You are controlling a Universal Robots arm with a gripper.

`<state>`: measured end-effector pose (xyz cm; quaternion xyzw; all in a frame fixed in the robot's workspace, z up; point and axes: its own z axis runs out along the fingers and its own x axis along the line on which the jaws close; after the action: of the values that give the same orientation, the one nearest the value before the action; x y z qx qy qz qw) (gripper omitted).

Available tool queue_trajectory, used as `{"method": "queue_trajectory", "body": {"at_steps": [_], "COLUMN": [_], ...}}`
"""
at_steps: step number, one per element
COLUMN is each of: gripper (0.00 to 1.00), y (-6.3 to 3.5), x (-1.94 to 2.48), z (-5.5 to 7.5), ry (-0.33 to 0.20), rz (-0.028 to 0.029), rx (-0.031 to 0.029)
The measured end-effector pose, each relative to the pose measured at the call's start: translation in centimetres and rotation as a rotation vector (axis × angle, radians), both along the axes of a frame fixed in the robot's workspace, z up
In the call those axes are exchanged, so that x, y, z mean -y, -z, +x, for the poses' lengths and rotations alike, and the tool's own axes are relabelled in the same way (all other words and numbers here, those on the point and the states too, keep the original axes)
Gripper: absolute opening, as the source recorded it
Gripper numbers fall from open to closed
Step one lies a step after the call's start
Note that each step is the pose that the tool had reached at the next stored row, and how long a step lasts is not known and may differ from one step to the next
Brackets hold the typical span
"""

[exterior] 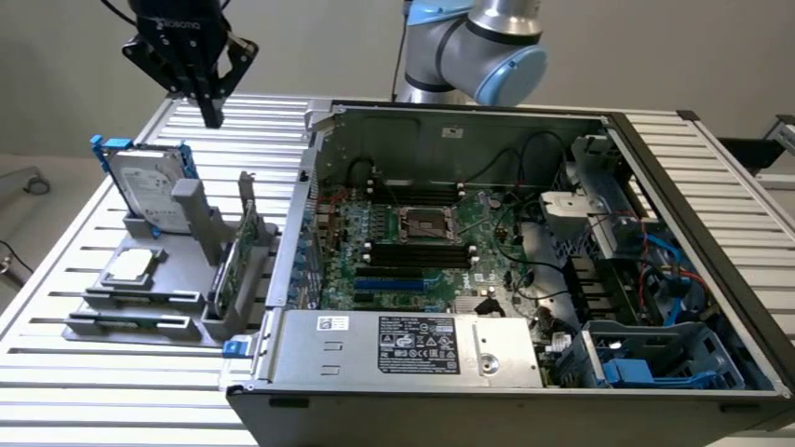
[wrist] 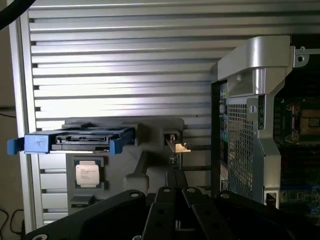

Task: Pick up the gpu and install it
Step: 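Reach for the gpu, then pick up the gpu and move the gpu toward the slot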

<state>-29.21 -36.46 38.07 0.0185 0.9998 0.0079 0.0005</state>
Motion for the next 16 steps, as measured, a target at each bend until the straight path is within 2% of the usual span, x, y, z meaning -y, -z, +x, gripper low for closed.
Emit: {"method": "queue_trajectory", "body": {"at_steps": [5,16], "gripper": [0.11,0.11], "y": [-0.06,-0.06], "x": [0.89,0.94], "z": [0.02,0.02], "ry": [-0.006,-0.003], "rz": [-0.0004,-0.0003], "rx": [-0.0002,-0.0004]}}
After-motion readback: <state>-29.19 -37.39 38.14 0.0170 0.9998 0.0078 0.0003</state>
